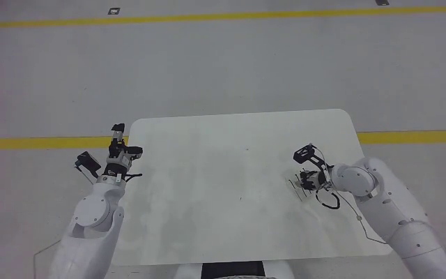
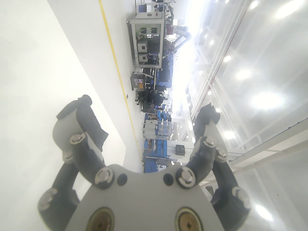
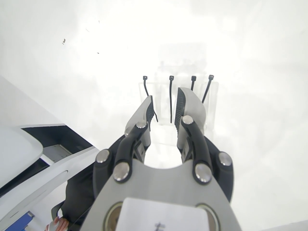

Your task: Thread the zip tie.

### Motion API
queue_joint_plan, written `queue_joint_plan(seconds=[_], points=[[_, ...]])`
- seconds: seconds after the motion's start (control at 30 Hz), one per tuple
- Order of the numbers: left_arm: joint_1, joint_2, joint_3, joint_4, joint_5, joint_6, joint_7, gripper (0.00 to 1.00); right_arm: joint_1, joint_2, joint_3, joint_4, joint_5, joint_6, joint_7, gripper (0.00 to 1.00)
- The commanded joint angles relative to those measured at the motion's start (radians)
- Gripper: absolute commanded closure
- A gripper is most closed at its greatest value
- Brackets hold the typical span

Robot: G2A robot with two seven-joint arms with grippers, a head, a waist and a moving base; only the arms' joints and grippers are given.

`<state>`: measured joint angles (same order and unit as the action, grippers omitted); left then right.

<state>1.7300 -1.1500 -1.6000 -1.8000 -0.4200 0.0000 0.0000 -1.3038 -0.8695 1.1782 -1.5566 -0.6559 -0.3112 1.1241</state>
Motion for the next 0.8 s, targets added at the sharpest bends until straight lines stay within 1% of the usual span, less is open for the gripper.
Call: queue_joint_plan(seconds=[0.0,0.1,0.3,0.43,0.77], points=[[0.000,0.000,0.000,0.000,0.000,0.000,0.000,0.00,0.004,-0.001,-0.006,0.007,-0.003,0.000,-0.006,0.76],[0.000,0.000,0.000,0.000,0.000,0.000,0.000,0.00,0.009,-0.003,-0.014,0.015,-0.004,-0.001,-0.013,0.76],[0.000,0.000,0.000,0.000,0.000,0.000,0.000,0.00,0.017,-0.005,-0.022,0.035,0.001,-0.007,-0.029,0.80],[0.000,0.000,0.000,0.000,0.000,0.000,0.000,0.00,0.024,-0.007,-0.030,0.049,0.000,-0.006,-0.035,0.80],[0.000,0.000,0.000,0.000,0.000,0.000,0.000,0.00,0.035,-0.010,-0.041,0.063,0.009,-0.009,-0.038,0.87]])
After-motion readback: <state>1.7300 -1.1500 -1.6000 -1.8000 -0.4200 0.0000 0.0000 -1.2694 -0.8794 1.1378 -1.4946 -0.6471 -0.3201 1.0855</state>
